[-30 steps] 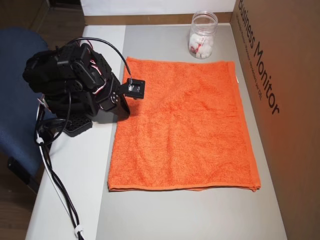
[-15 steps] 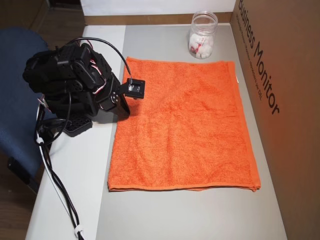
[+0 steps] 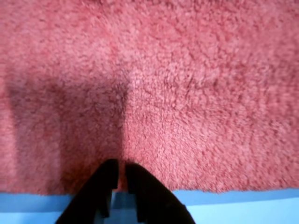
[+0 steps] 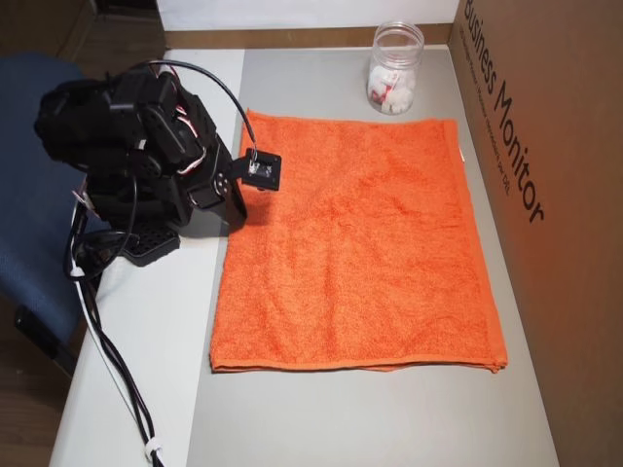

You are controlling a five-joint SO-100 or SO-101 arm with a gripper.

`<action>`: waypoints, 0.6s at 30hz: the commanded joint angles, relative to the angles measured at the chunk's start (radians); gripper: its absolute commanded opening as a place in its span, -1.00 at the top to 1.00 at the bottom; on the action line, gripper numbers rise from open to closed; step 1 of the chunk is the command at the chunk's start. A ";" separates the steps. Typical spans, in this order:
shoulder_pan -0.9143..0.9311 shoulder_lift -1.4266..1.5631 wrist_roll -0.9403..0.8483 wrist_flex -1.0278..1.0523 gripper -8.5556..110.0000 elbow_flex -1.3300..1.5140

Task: Fold the blanket.

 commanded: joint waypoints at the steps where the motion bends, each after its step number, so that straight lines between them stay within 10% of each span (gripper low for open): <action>1: -0.005 -0.101 -0.008 -0.009 0.86 -0.118; 18: -0.238 -0.400 -0.011 -0.005 0.85 -0.532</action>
